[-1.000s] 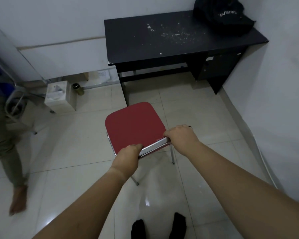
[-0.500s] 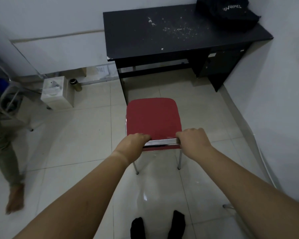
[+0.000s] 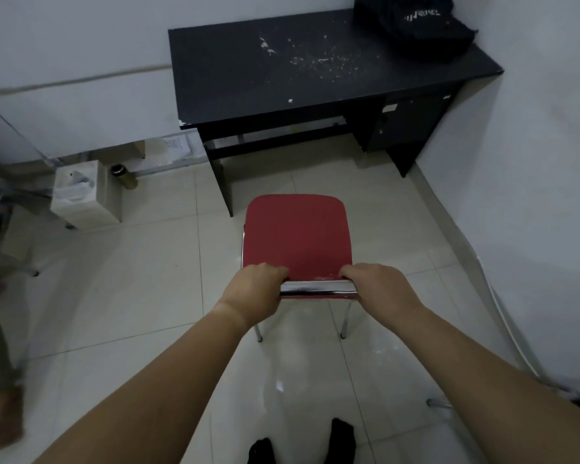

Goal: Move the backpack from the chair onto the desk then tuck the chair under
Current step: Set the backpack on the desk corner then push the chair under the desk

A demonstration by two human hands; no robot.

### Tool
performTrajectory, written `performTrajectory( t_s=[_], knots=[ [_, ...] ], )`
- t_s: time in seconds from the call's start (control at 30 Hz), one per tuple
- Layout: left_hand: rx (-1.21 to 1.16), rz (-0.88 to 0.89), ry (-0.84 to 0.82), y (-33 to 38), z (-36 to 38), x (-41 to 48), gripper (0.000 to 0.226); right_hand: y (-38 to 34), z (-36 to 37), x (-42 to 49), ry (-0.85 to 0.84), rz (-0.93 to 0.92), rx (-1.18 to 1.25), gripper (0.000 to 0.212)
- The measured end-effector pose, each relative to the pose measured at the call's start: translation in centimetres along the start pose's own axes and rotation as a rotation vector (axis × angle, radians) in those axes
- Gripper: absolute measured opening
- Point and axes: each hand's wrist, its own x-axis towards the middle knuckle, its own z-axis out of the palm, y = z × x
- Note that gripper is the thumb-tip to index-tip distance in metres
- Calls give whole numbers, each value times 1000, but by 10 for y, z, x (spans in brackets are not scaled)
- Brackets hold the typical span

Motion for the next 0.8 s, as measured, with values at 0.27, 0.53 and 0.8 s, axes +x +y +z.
performTrajectory(
  t_s=[0.27, 0.53, 0.8],
  knots=[
    [-37, -85, 22, 22, 0, 30, 21, 37, -13, 21, 4, -18, 1, 28],
    [-2, -115, 52, 40, -6, 73, 20, 82, -22, 52, 38, -66, 17, 28],
    [33, -163, 53, 35, -20, 114, 17, 106, -28, 95, 75, -94, 12, 20]
  ],
)
